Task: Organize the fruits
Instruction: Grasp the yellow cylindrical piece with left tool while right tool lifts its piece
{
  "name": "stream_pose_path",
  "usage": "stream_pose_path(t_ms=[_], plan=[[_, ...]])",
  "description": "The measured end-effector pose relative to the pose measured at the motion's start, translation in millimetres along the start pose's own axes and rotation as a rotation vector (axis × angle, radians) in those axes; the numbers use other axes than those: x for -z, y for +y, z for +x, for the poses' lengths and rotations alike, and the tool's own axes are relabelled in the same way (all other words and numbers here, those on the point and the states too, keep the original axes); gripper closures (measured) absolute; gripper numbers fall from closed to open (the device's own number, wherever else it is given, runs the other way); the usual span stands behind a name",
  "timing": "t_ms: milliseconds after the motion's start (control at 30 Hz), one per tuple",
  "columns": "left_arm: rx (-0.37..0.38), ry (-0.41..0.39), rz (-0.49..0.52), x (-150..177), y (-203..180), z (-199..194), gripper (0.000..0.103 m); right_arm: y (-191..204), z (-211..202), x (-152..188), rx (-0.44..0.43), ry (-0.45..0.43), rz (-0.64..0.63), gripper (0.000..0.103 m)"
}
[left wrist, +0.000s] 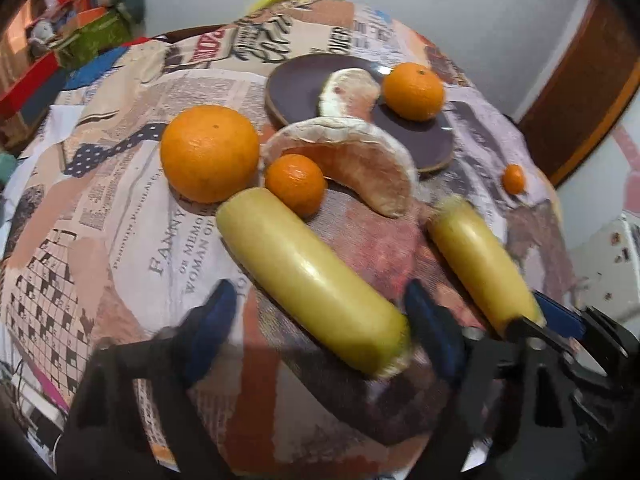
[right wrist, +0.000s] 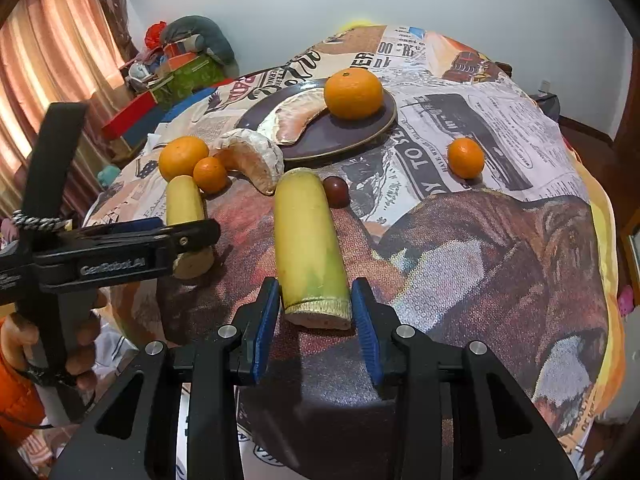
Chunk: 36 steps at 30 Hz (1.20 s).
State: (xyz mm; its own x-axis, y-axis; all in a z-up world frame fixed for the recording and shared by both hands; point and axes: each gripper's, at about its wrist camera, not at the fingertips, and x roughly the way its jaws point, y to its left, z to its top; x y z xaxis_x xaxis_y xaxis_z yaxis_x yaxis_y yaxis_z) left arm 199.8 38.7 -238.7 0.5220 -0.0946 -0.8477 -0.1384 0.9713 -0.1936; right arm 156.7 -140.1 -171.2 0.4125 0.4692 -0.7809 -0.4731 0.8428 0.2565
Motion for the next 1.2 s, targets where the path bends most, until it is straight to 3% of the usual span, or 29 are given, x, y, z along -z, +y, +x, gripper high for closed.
stream_pose_path(t_ms=[33, 300, 467, 767, 1200], plan=[[0.015, 0.004, 0.008, 1, 0, -2, 0.036, 0, 1, -1, -0.002, 0.002, 0.001, 0.068], [0.120, 0.037, 0.015, 11, 16, -22, 0.054, 4, 8, -6, -0.002, 0.011, -0.023, 0.067], [0.106, 0.047, 0.094, 20, 20, -37, 0.065, 2, 5, -3, -0.017, 0.017, -0.026, 0.068], [0.070, 0.078, 0.198, 22, 19, -45, 0.067, 6, -2, -2, -0.006, 0.048, -0.052, 0.068], [0.090, 0.083, 0.168, -17, 20, -7, 0.065, 5, 30, -28, -0.054, 0.081, -0.040, 0.067]])
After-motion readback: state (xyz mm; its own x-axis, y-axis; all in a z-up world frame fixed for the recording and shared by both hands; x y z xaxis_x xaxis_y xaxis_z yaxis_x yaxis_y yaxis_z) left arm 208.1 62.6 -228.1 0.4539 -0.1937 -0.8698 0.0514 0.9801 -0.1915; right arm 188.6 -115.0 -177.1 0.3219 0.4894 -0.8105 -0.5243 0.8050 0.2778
